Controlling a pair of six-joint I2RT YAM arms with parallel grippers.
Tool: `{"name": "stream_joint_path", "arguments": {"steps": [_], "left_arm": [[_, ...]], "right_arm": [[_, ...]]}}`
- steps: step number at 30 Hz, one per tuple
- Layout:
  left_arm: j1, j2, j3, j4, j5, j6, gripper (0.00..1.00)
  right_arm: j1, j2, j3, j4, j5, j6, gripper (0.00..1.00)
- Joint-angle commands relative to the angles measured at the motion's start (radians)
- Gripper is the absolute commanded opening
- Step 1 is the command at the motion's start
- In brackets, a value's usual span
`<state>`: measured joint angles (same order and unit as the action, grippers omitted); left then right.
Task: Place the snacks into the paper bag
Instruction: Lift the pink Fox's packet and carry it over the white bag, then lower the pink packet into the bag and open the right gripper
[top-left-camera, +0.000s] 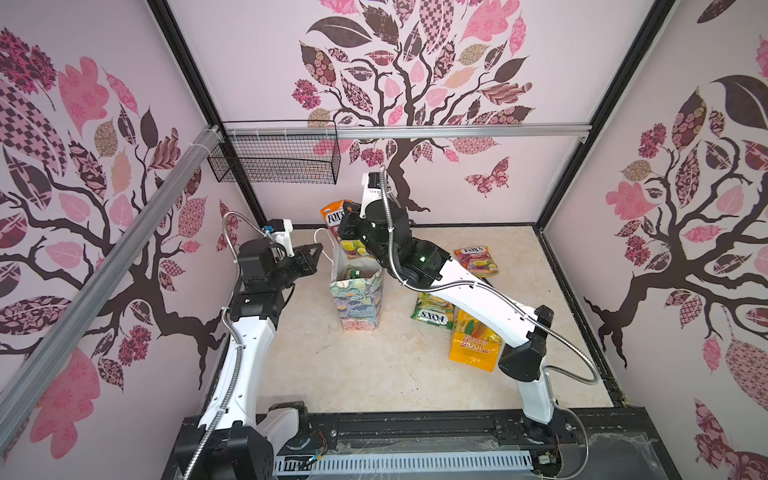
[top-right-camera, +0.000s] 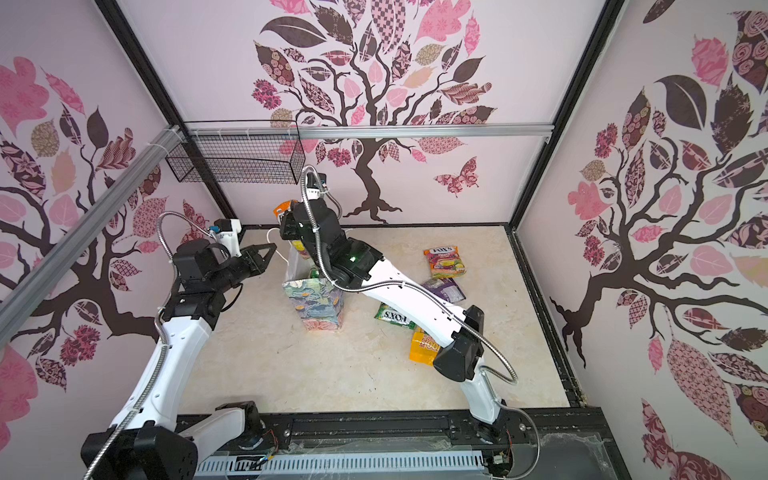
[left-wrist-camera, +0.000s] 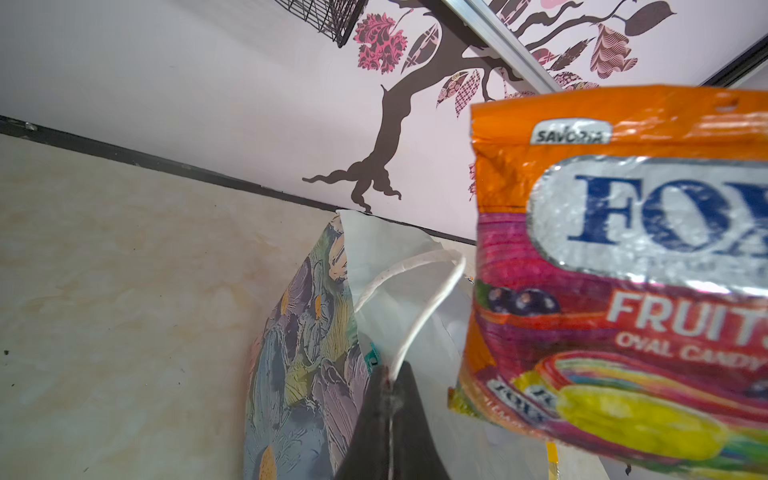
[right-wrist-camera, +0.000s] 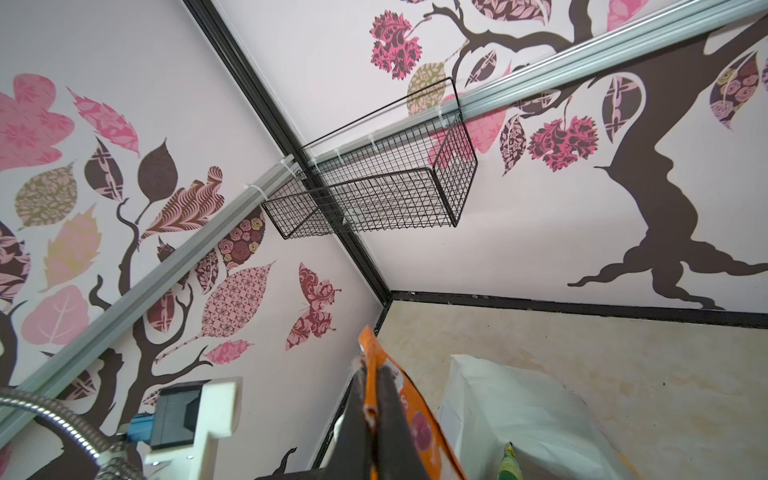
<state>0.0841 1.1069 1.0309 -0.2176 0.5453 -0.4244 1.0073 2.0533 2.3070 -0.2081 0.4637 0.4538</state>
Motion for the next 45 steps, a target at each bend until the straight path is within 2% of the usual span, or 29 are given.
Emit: {"name": "stream_joint_path", "arguments": {"steps": [1,22,34,41,45], "left_arm": [[-0.002,-0.024,0.031,-0.017,-0.016,0.032,0.04],[0.058,-0.046,0.015,0.004,0.013,0.006,0.02],[0.058,-0.05,0.006,0.012,0.021,0.005,0.01],[0.058,-0.053,0.0,0.012,0.024,0.006,0.0],[0.059,-0.052,0.0,0.016,0.025,0.007,0.0]], "right_arm": [[-0.008,0.033,0.069,0.022,0.028,0.02,0.0],[-0.016,0.072,-0.03,-0.029,0.056,0.107,0.0],[-0.046,0.08,-0.115,0.007,0.002,0.198,0.0],[-0.089,0.027,-0.303,0.151,-0.12,0.329,0.0],[-0.091,0.034,-0.301,0.151,-0.14,0.332,0.0]]}}
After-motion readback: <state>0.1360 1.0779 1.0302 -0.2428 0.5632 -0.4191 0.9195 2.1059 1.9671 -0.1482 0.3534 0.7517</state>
